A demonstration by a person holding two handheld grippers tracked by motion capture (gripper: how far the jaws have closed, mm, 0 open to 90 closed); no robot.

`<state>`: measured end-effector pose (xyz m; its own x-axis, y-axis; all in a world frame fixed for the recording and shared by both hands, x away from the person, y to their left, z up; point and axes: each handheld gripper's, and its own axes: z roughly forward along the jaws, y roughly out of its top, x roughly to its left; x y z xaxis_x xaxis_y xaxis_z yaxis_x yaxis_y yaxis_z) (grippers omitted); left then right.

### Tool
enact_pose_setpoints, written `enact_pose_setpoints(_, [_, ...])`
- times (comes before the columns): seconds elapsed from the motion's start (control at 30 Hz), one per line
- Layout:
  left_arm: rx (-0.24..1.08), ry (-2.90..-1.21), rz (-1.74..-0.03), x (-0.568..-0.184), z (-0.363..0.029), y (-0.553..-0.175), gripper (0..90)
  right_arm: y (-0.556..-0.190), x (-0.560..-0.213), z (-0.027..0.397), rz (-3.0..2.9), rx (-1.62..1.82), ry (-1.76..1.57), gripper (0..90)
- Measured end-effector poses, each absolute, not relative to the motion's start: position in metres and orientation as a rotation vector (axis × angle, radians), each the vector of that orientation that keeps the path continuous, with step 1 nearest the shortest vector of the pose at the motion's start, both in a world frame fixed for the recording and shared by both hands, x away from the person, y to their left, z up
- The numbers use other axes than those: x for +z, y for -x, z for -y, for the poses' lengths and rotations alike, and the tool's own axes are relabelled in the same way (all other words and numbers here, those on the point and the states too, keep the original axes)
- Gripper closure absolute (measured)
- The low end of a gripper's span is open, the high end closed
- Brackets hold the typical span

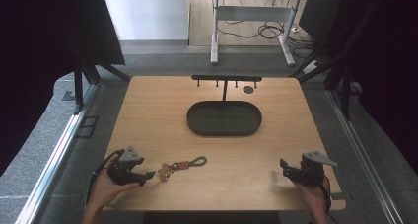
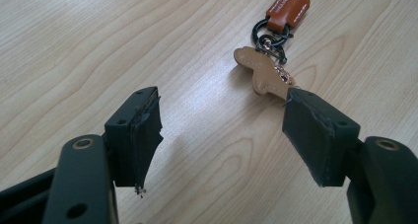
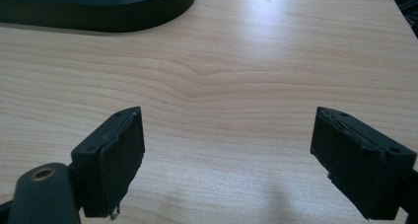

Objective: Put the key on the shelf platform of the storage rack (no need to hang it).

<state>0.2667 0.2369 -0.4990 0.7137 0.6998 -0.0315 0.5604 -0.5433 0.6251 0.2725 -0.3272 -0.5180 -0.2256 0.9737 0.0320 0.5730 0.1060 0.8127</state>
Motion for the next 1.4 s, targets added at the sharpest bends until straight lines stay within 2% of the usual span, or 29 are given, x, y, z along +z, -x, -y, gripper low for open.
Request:
enact_pose_setpoints(0.3, [0.305, -2.256, -1.007, -0.502, -0.246, -0.269, 31.3, -0.272, -0.509, 0.332, -1.852, 1.097, -1.471, 17.6])
enact_pose_setpoints(0.87, [0.309, -2.274, -1.0, -0.496, -0.231, -0.276, 31.9, -0.278, -0.52, 0.333, -1.945, 1.121, -1.448, 20.2])
enact_pose_setpoints(1.4, [0.213, -2.364, -0.757, -0.459, -0.209, -0.295, 32.2, -0.265, -0.516, 0.336, -1.943, 1.081, -1.447, 22.4])
